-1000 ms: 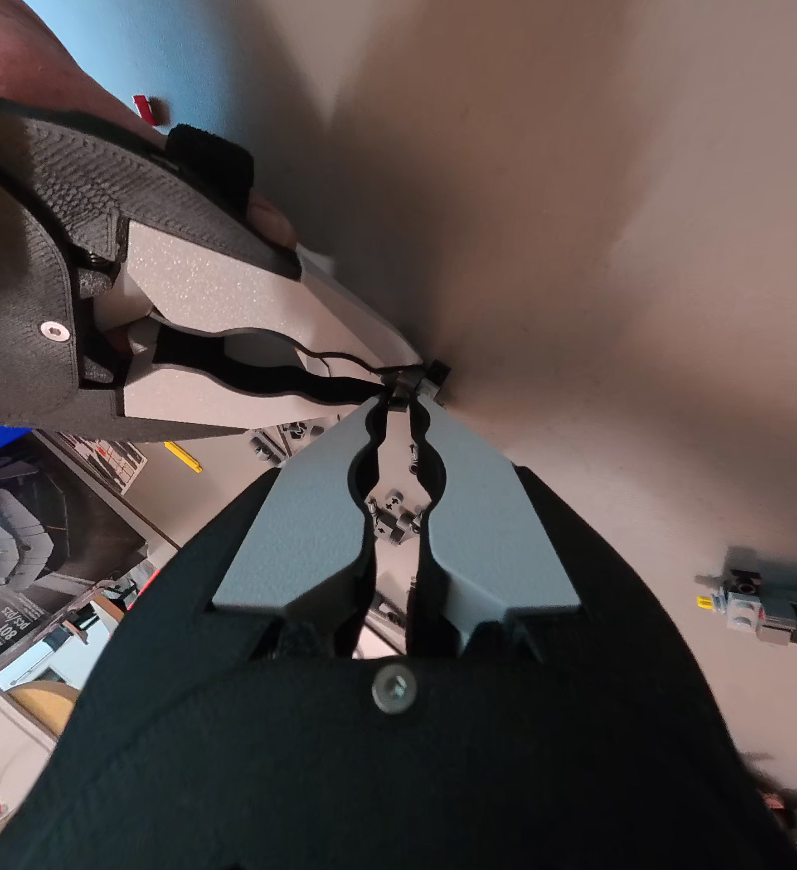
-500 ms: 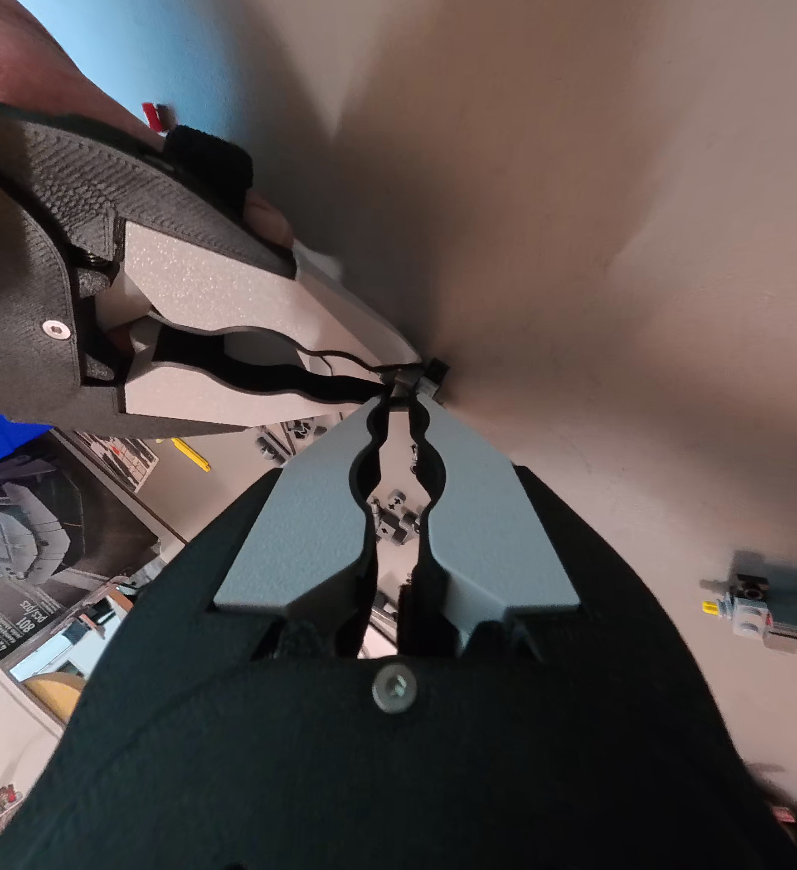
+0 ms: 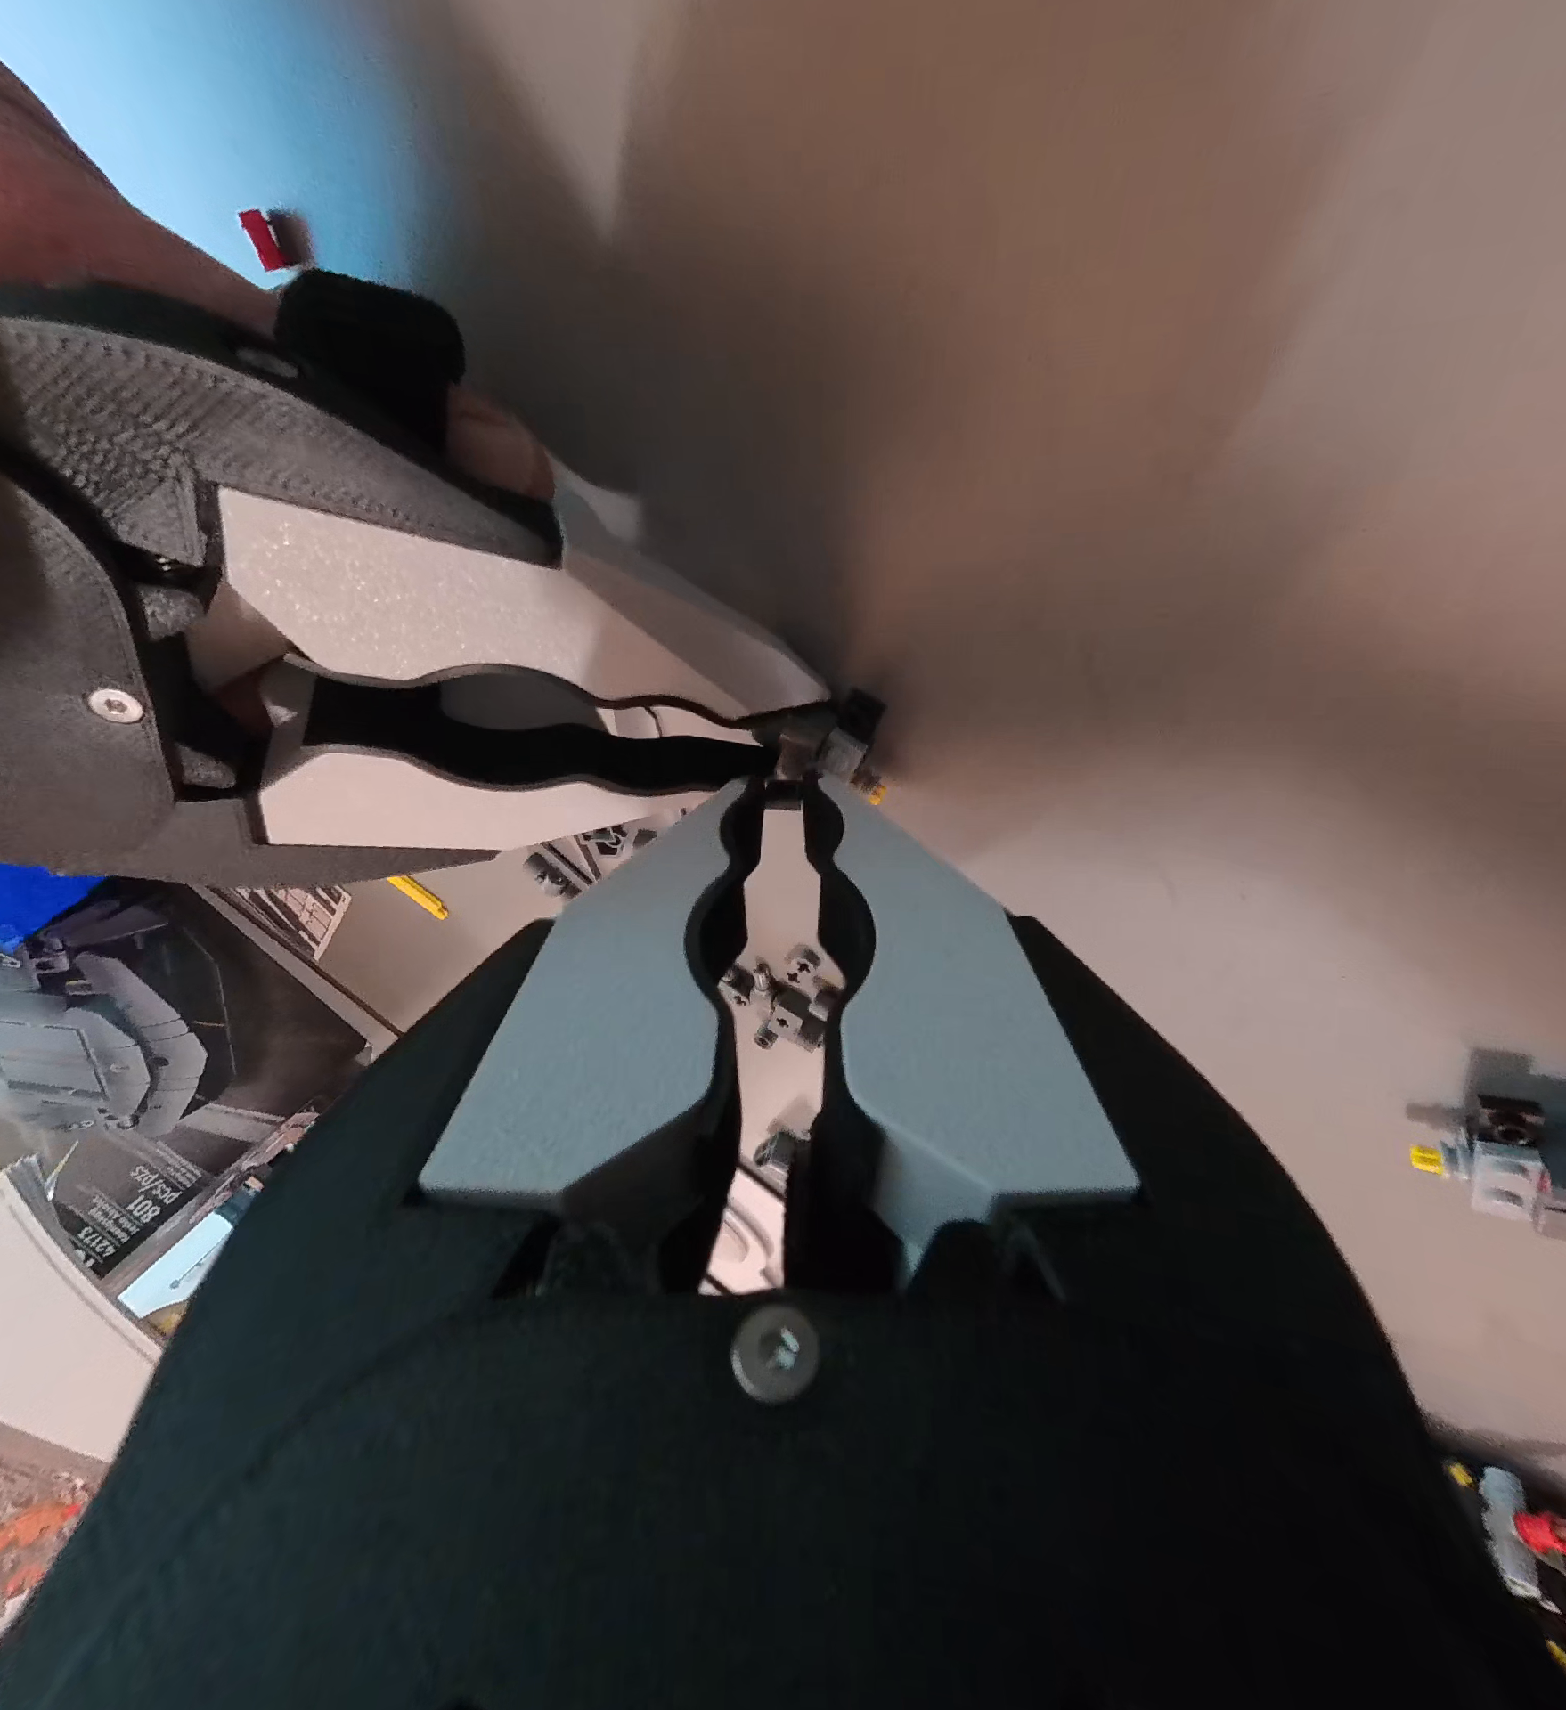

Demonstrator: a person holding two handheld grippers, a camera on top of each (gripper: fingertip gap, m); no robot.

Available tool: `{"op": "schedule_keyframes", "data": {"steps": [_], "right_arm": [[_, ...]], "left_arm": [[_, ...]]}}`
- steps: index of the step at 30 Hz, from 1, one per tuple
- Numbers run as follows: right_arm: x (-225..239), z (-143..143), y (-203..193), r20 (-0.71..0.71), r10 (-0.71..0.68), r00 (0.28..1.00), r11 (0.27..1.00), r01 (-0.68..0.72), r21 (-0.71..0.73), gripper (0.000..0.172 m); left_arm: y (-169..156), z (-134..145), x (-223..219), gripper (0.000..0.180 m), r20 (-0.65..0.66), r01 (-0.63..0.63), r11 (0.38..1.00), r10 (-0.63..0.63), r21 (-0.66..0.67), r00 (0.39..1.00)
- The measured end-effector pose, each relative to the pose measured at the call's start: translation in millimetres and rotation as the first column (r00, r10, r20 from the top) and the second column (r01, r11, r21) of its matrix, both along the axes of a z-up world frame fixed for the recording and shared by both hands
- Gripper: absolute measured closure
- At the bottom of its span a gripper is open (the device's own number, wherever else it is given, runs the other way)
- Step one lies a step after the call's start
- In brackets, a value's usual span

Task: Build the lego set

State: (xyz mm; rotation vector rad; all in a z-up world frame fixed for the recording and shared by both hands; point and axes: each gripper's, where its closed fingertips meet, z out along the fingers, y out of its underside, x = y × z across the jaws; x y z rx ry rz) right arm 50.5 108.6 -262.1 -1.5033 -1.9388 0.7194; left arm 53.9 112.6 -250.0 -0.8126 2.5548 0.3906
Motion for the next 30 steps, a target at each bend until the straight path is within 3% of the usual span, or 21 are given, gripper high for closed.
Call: {"op": "schedule_keyframes", "data": {"steps": [18,21,24,30], "right_arm": [[1,0,0,0.000,-0.001,1.000,1.000,0.001,0.000,0.158],[1,0,1,0.000,-0.003,1.000,1.000,0.003,0.000,0.158],[1,0,1,-0.001,-0.005,1.000,1.000,0.005,0.001,0.158],[2,0,0,-0.006,-0.004,1.000,1.000,0.004,0.005,0.159]], "left_arm": [[-3,1,1,0.169,0.005,0.000,1.000,0.000,0.023,1.000],[-5,-2,-4,0.156,-0.021,-0.009,1.000,0.009,0.003,1.000],[-4,-1,-4,0.155,-0.010,-0.015,1.000,0.015,0.006,1.000],[1,11,-3,0.168,0.128,-0.104,0.994,0.106,-0.021,0.986]]}}
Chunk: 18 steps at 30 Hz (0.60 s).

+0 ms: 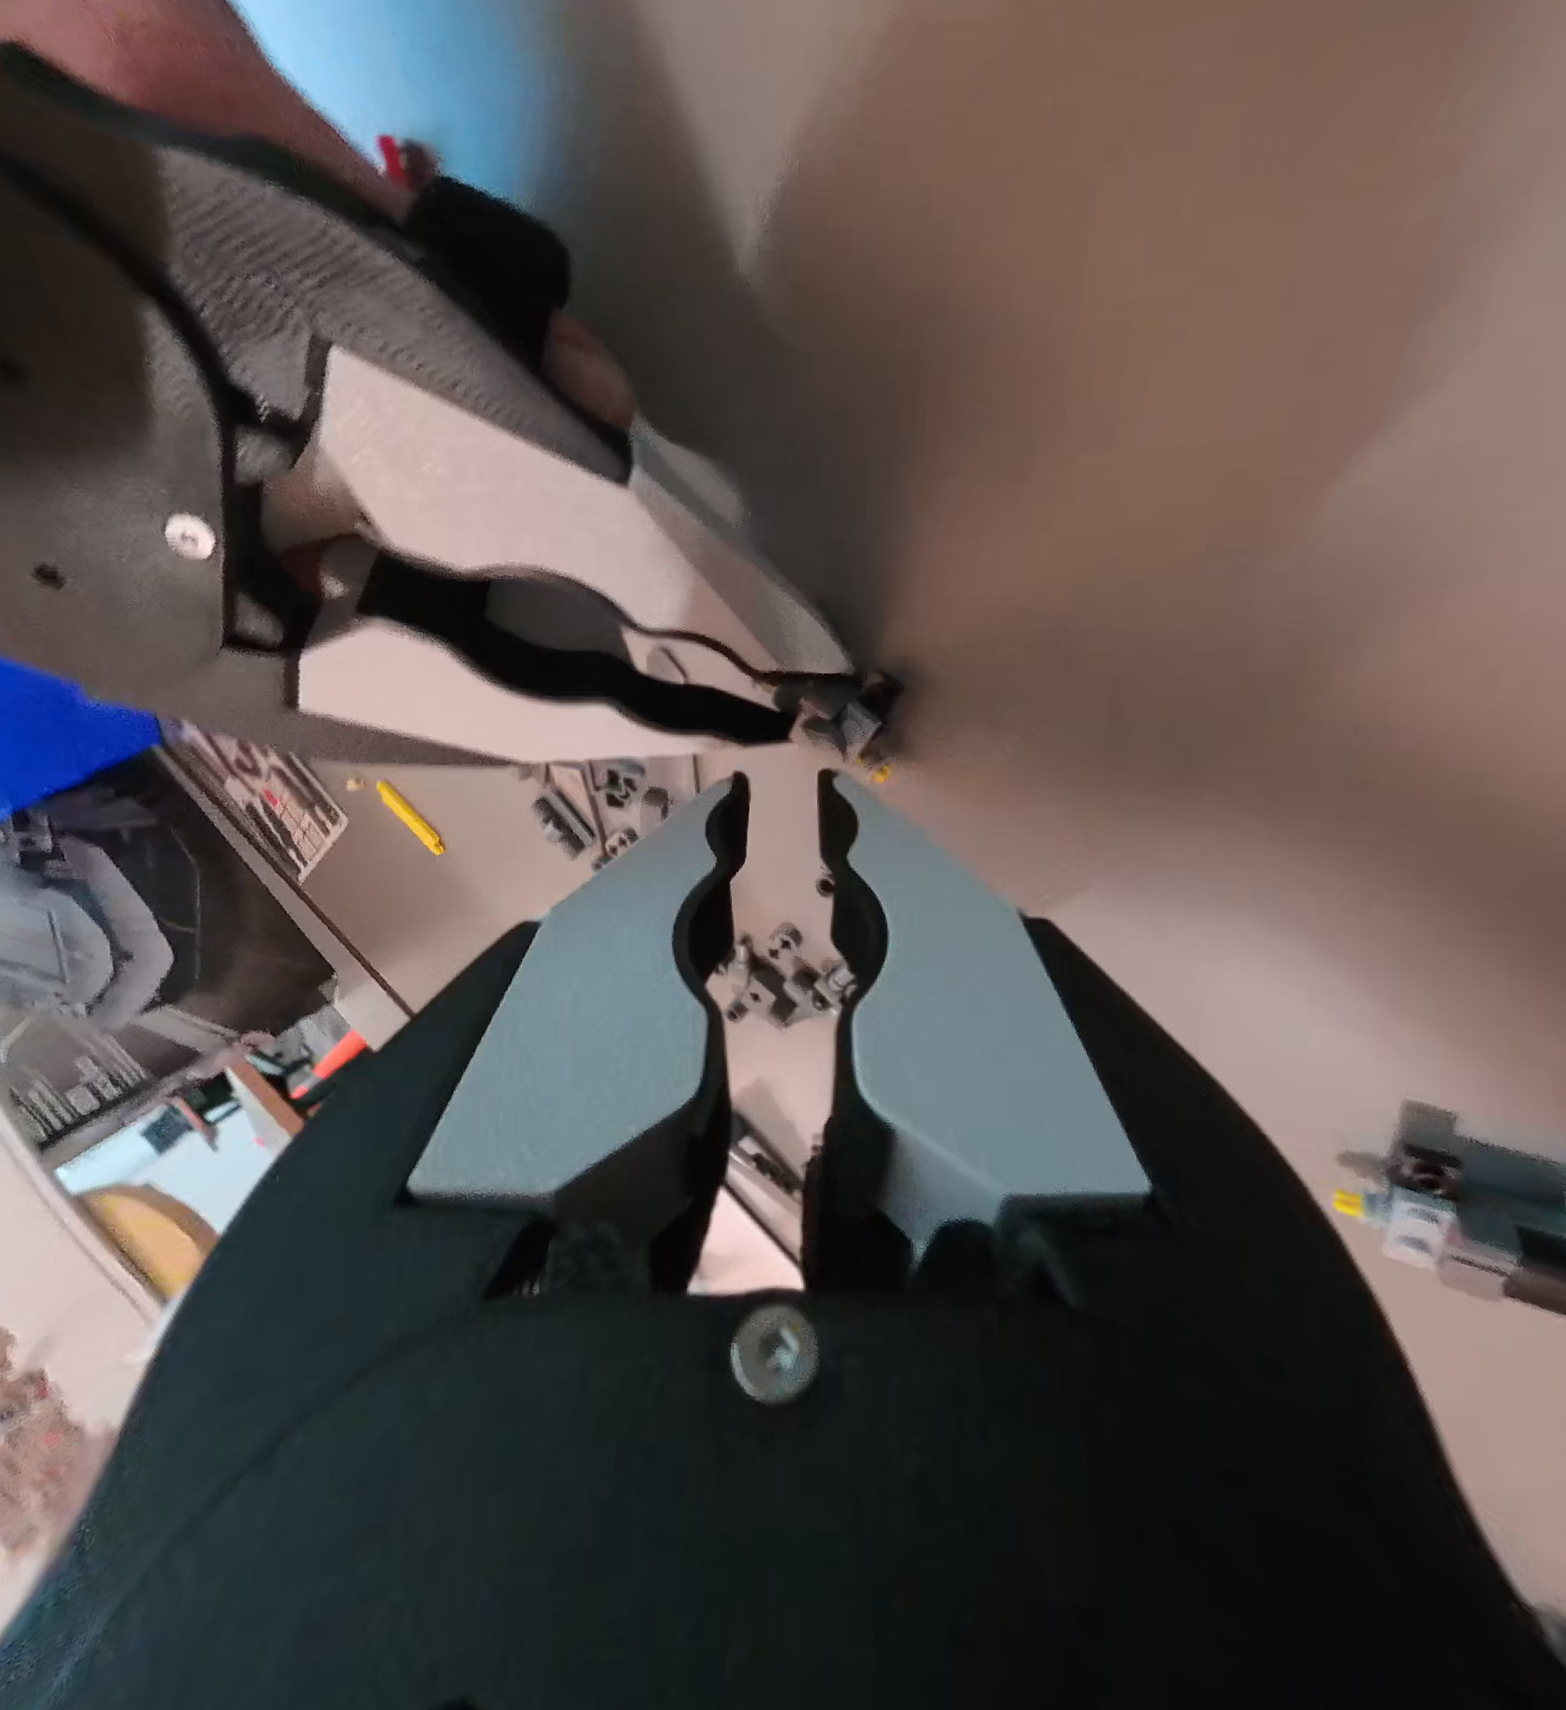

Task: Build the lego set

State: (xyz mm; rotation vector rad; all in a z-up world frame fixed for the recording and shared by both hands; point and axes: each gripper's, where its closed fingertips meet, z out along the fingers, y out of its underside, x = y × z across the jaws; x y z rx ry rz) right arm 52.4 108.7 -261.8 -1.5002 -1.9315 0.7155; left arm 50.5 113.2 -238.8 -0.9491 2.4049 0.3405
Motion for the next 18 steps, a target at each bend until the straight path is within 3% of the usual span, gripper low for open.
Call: {"op": "schedule_keyframes", "data": {"steps": [4,10,18], "right_arm": [[1,0,0,-0.003,0.001,1.000,1.000,-0.001,-0.006,0.159],[2,7,2,-0.030,-0.021,0.999,1.000,0.021,-0.001,0.159],[2,3,2,-0.017,-0.029,0.999,0.999,0.029,-0.018,0.159]], "left_arm": [[1,7,-4,0.168,0.150,-0.143,0.988,0.150,-0.054,0.977],[0,-3,-11,0.166,0.312,-0.333,0.912,0.396,-0.238,0.864],[-8,-17,-7,0.154,0.336,-0.336,0.838,0.494,-0.429,0.802]]}}
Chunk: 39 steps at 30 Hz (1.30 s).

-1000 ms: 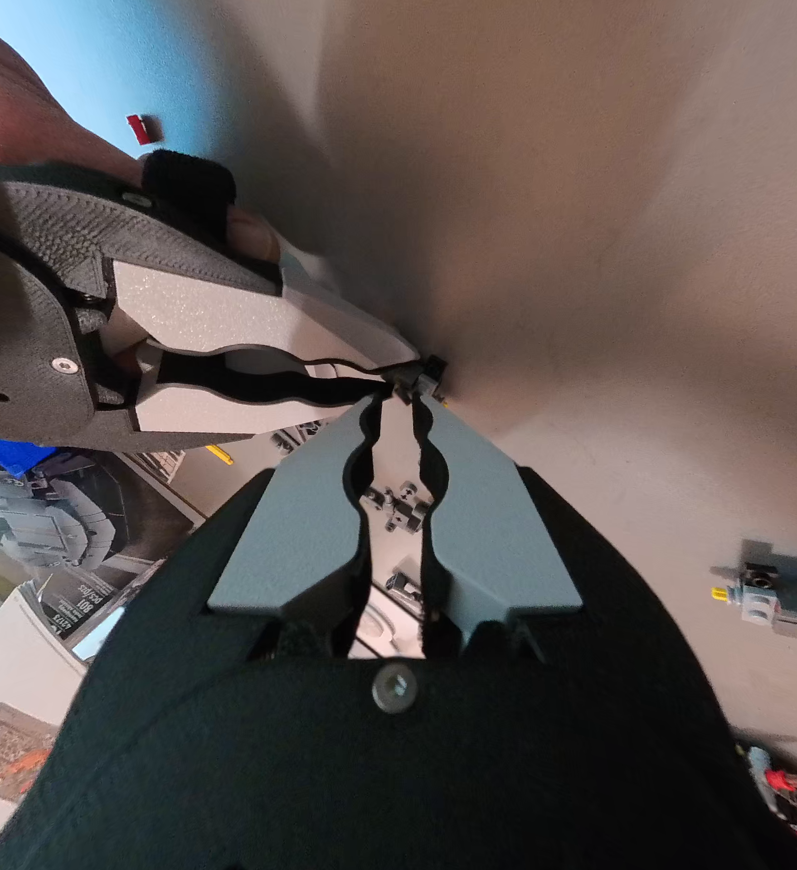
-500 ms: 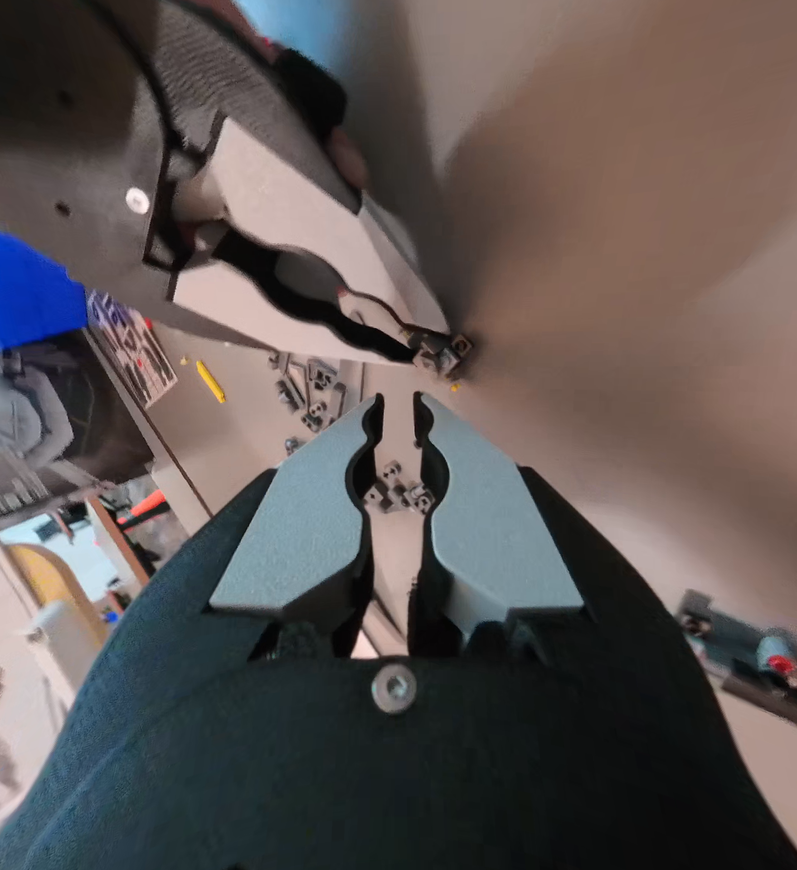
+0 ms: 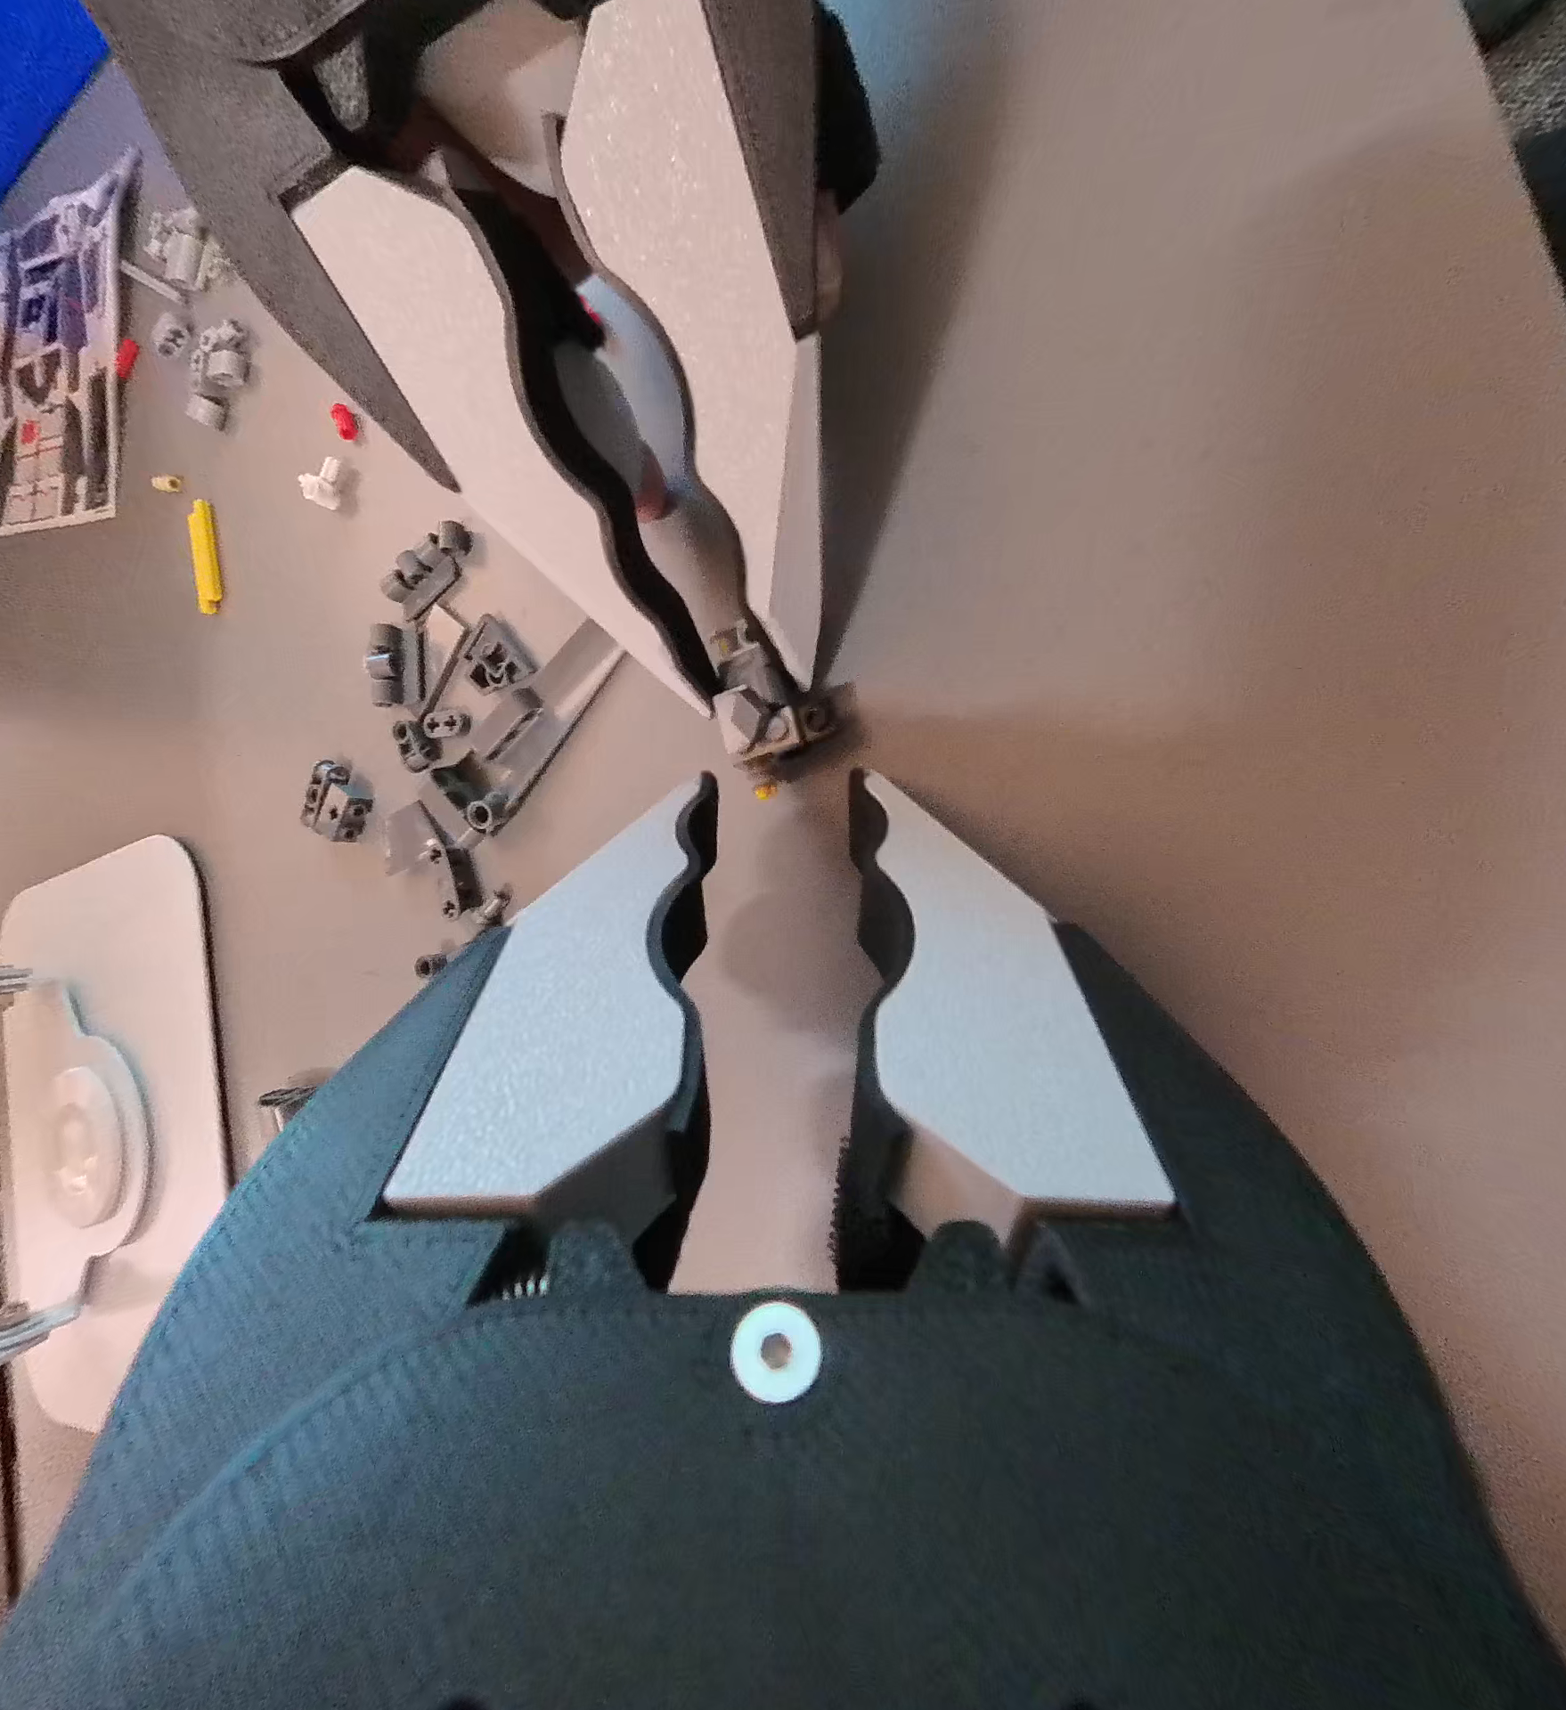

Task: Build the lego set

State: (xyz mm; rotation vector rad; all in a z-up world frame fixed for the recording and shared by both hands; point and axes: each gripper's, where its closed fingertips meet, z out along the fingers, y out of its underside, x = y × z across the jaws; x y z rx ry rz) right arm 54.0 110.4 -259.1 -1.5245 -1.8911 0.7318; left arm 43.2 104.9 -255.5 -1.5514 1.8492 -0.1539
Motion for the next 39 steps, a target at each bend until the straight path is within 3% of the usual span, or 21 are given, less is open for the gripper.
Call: {"op": "schedule_keyframes", "data": {"steps": [6,17,21,26,32,39], "right_arm": [[-1,1,-2,-0.014,0.005,1.000,1.000,-0.005,-0.030,0.159],[0,2,1,-0.011,-0.008,1.000,1.000,0.008,-0.011,0.158],[4,15,5,-0.034,-0.035,0.999,0.999,0.036,0.012,0.152],[0,26,5,-0.053,-0.173,0.984,0.985,0.171,-0.034,0.155],[-9,26,1,-0.107,-0.411,0.905,0.909,0.397,-0.131,0.154],[-14,19,5,-0.113,-0.533,0.838,0.846,0.530,-0.060,0.152]], "left_arm": [[7,-5,0,0.171,0.022,-0.033,0.999,0.032,0.024,0.999],[11,-7,0,0.175,0.018,-0.037,0.998,0.036,0.048,0.999],[12,-6,-3,0.175,0.000,-0.041,0.998,0.041,0.046,0.999],[14,-6,-6,0.175,-0.005,-0.081,0.995,0.081,0.061,0.997],[16,-7,-10,0.175,0.006,-0.150,0.984,0.150,0.102,0.989],[17,-6,-10,0.175,-0.002,-0.166,0.969,0.169,0.183,0.986]]}}
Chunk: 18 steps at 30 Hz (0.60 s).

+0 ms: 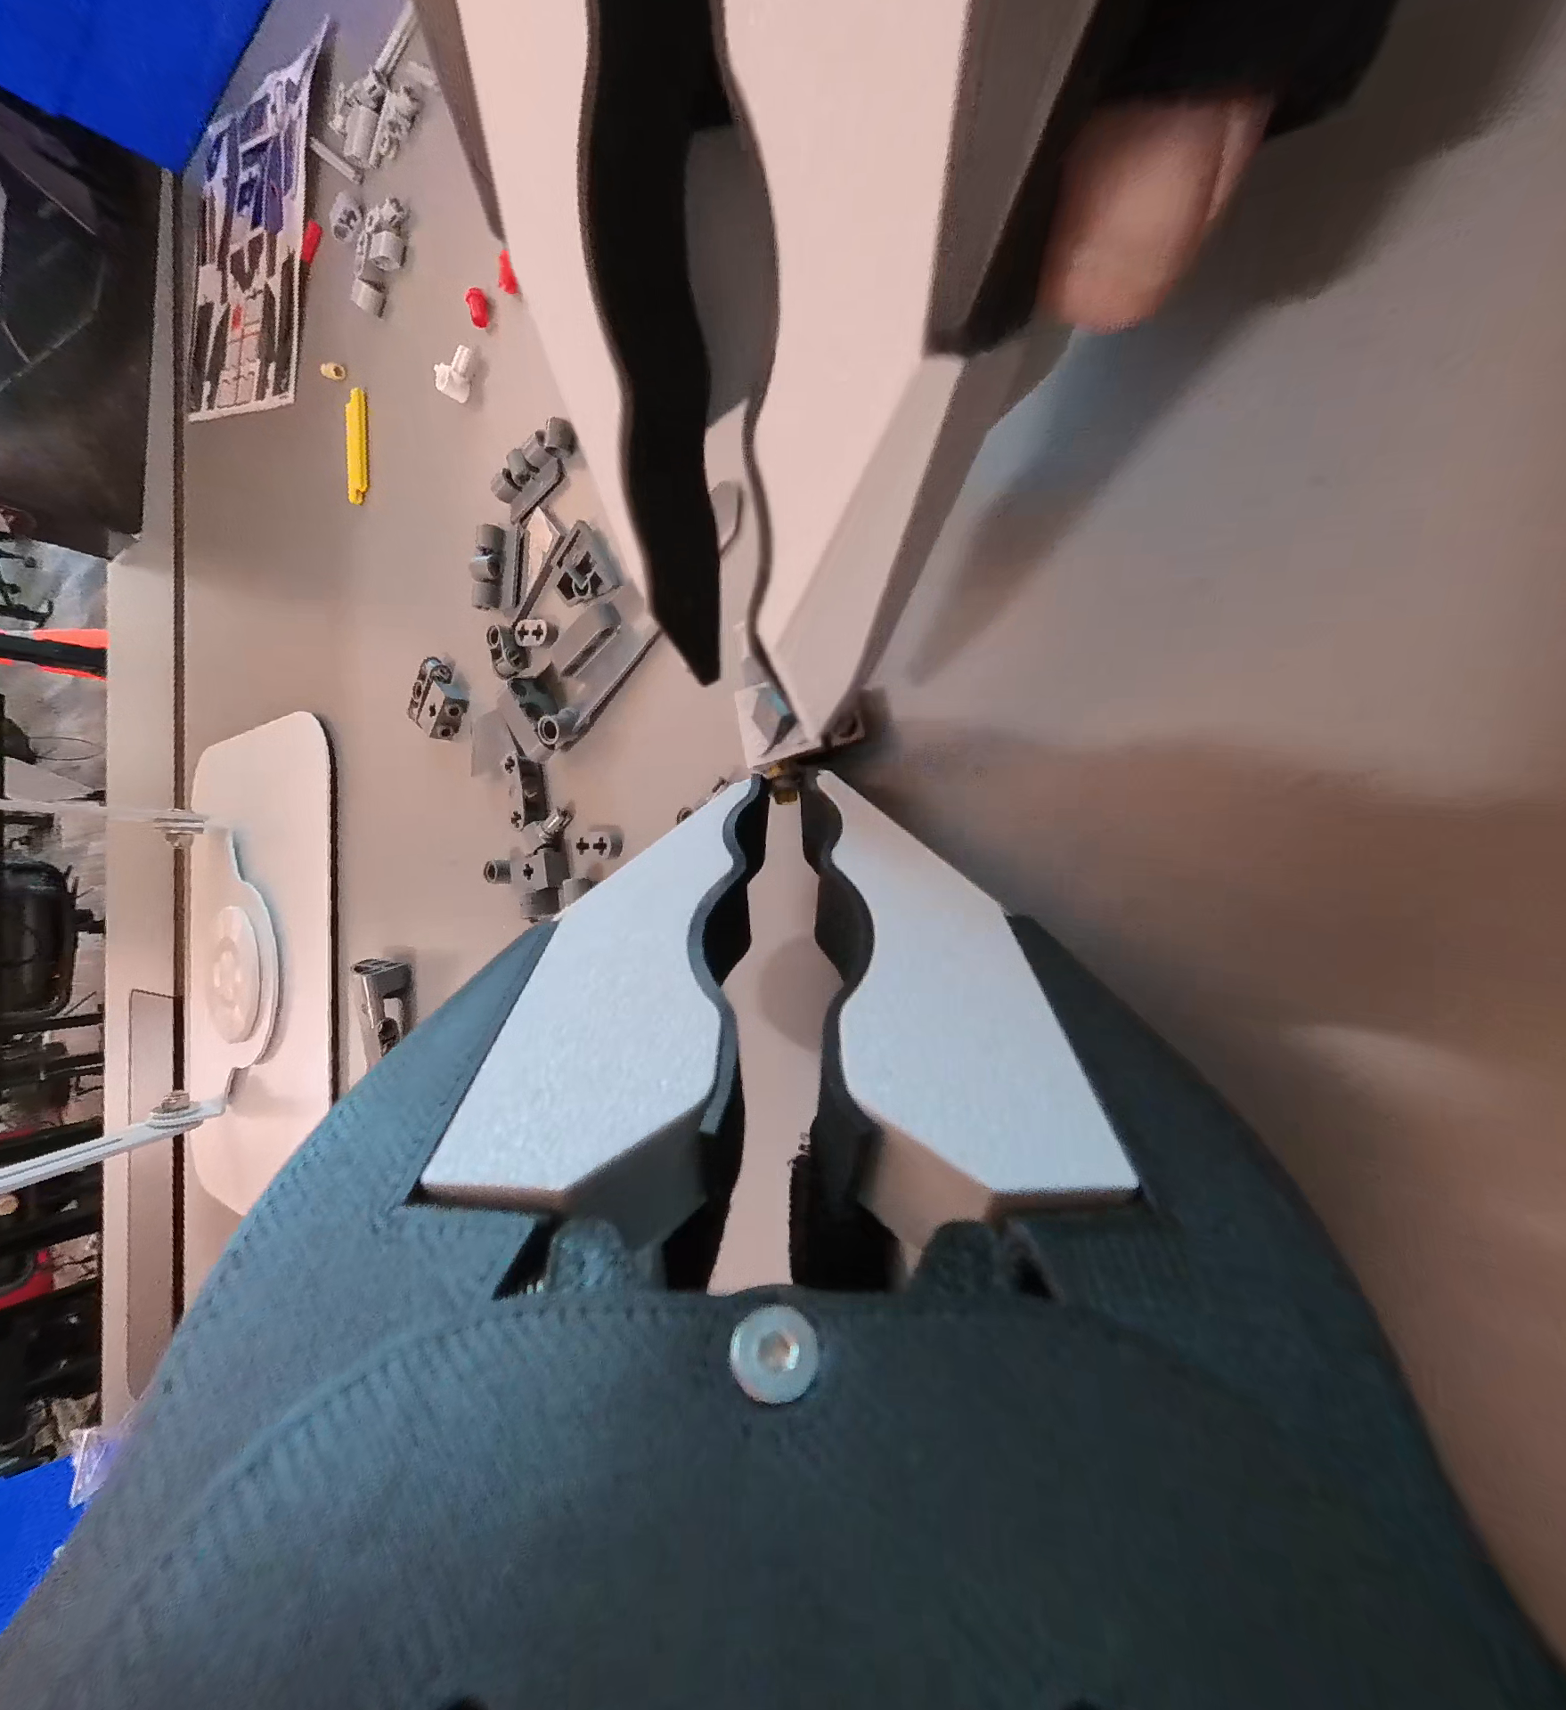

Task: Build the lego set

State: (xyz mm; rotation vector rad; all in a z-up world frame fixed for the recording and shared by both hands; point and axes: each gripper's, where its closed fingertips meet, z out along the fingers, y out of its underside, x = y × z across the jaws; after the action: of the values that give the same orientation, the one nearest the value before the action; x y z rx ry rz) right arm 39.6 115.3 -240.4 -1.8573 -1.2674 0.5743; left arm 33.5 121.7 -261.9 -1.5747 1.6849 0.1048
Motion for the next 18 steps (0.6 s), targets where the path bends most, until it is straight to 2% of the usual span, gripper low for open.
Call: {"op": "schedule_keyframes", "data": {"steps": [7,18], "right_arm": [[-1.8,-6.2,4.2,0.031,-0.052,0.998,0.999,0.053,-0.008,0.160],[0.7,-7.2,3.4,0.058,-0.079,0.995,0.996,0.076,0.048,0.163]], "left_arm": [[0.4,0.1,0.5,0.175,0.007,-0.001,1.000,0.001,0.006,1.000],[0.7,0.1,0.4,0.175,-0.004,-0.010,1.000,0.010,0.021,1.000]]}}
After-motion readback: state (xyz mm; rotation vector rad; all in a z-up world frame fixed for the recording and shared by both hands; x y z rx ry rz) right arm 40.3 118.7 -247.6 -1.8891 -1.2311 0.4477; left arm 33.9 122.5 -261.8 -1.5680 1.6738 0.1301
